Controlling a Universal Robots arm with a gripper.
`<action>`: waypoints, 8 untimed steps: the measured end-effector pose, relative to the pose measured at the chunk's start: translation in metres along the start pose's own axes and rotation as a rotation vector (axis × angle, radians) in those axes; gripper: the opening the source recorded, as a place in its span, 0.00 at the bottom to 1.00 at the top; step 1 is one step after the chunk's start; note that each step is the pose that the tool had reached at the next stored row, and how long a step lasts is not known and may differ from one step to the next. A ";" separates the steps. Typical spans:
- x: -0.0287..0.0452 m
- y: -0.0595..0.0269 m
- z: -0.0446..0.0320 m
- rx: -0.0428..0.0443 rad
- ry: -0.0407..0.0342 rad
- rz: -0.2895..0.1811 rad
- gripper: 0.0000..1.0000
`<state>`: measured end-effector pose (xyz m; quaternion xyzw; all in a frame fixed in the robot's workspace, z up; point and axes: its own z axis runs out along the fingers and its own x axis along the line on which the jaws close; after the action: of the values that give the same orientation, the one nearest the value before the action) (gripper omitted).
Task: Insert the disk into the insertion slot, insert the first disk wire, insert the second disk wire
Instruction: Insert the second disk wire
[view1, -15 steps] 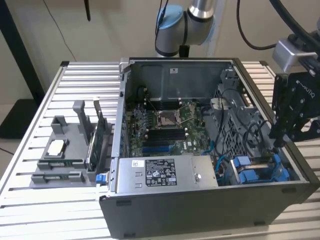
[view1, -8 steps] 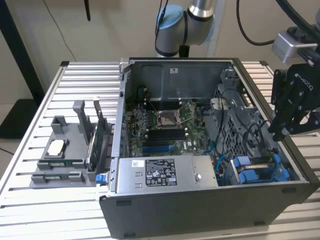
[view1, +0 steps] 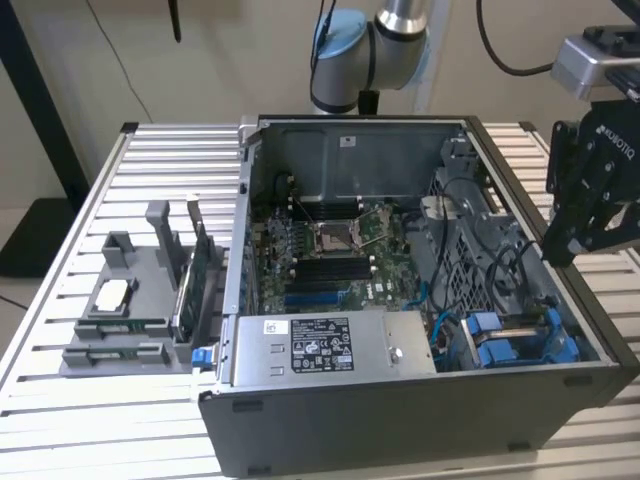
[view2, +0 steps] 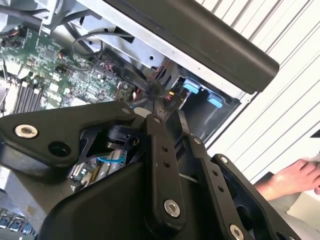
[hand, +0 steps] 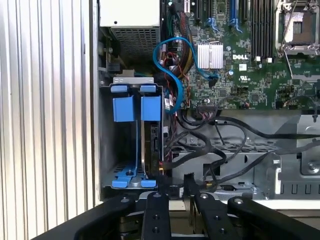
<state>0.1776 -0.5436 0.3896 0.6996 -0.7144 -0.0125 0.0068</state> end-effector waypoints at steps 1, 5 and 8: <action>-0.0018 -0.0009 0.0000 -0.0009 -0.0001 0.000 0.27; -0.0061 -0.0071 -0.0001 -0.0039 0.0000 0.000 0.27; -0.0064 -0.0121 -0.0002 -0.0105 -0.0009 0.000 0.27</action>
<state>0.1899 -0.5374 0.3895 0.6996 -0.7143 -0.0165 0.0101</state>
